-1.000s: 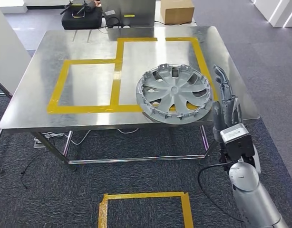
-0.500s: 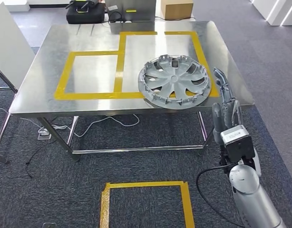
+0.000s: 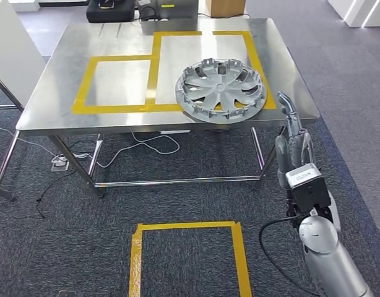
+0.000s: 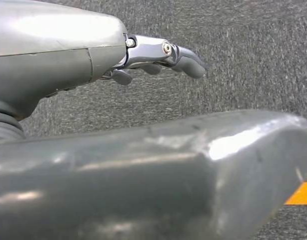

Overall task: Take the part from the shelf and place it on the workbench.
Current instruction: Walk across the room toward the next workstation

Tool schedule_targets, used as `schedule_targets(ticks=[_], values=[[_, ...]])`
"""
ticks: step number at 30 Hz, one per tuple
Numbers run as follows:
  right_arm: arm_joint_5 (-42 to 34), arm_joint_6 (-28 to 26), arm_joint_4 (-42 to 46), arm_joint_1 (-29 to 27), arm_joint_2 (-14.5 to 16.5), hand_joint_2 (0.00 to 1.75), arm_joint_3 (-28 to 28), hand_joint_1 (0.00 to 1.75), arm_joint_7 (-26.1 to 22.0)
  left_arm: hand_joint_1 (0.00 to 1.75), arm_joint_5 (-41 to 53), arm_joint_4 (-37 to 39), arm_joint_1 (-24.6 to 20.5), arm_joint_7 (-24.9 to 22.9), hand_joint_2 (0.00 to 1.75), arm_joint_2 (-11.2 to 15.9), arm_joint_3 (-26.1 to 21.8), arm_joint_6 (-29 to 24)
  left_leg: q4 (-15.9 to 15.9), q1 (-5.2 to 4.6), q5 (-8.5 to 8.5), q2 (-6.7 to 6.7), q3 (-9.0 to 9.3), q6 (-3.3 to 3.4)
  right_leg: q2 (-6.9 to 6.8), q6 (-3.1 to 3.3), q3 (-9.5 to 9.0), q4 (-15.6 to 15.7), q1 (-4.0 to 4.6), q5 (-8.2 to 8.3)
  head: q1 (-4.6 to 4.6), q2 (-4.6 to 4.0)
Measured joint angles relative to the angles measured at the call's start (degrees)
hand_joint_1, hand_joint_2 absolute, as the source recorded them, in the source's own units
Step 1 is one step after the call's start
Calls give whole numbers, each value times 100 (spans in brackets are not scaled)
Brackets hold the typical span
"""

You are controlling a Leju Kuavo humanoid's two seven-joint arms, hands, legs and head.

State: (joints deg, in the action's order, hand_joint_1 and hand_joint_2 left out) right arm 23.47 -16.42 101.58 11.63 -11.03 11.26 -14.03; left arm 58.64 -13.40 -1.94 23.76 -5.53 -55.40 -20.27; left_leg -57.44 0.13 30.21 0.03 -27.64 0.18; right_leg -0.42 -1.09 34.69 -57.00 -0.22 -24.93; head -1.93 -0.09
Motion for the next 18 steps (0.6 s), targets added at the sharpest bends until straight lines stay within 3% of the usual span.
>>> schedule_targets(ticks=[3, 4, 5, 7, 8, 9, 10, 12, 14, 15, 16, 18], values=[[3, -13, 1, -27, -4, 0, -25, 0, 4, 0, 0, 0, 2, 0, 0, -4, -5, -3, 110, -7, -88, 17, -63, 113, 7, -113, 77, -17, -16, 51, 1, 0], [3, -13, 1, -39, -8, 0, -38, 0, 6, 0, 0, 0, 0, 0, 0, -7, -6, -3, 128, 1, -149, 29, -113, 163, 16, -142, 134, -111, -23, -76, -9, 0], [3, -13, 1, -49, -11, 0, -52, 0, 7, 0, 0, 0, -3, 0, 0, -10, -7, -3, 145, 11, -216, 40, -178, 204, 24, -166, 220, -325, -29, -306, -19, 0], [12, -13, 1, -72, -16, 0, -76, 0, 18, 0, -1, 0, -9, 0, 0, -8, -10, -3, 136, 7, -341, 47, -340, 244, 31, -207, 432, -1043, -39, -859, -36, 0], [28, -13, 1, -85, -16, 0, -79, 0, 34, 0, -1, 0, -8, 0, 0, -6, -13, -4, 128, 5, -406, 49, -429, 244, 30, -225, 497, -1397, -43, -1017, -36, 0], [50, -15, 0, -100, -16, 0, -80, 0, 57, 0, -2, 0, -7, 0, 0, -4, -17, -4, 119, 5, -468, 52, -517, 238, 30, -240, 493, -1610, -47, -1036, -35, 0], [74, -18, -1, -111, -16, 0, -83, 0, 85, 0, -2, 0, -7, 0, 0, -5, -22, -5, 107, 6, -528, 54, -605, 227, 29, -248, 392, -1620, -50, -928, -37, 0], [109, -30, -1, -117, -16, 0, -94, 0, 148, 0, -1, 0, -7, 0, 0, -14, -30, -5, 80, 10, -635, 55, -748, 189, 28, -246, -101, -1050, -59, -614, -38, 0], [138, -48, -1, -105, -16, 0, -111, 0, 205, 0, 0, 0, -7, -2, 0, -20, -35, -6, 48, -4, -738, 54, -857, 134, 33, -215, -708, -176, -52, -567, -41, 0], [160, -60, -1, -105, -16, 0, -120, 0, 236, 0, 0, 0, -7, -4, 0, -20, -40, -7, 43, -10, -795, 54, -894, 105, 38, -193, -882, 105, -44, -609, -43, 0], [183, -73, -2, -113, -16, 0, -127, 0, 273, 0, 0, 0, -5, -8, 0, -20, -50, -8, 49, -16, -851, 54, -921, 77, 42, -169, -944, 239, -31, -640, -44, 0], [231, -101, -8, -145, -16, 0, -136, 0, 359, 0, 0, -1, 10, 7, 0, -16, -87, 2, 60, -9, -898, 43, -961, 13, 37, -84, -858, 259, -36, -584, -46, 0]])
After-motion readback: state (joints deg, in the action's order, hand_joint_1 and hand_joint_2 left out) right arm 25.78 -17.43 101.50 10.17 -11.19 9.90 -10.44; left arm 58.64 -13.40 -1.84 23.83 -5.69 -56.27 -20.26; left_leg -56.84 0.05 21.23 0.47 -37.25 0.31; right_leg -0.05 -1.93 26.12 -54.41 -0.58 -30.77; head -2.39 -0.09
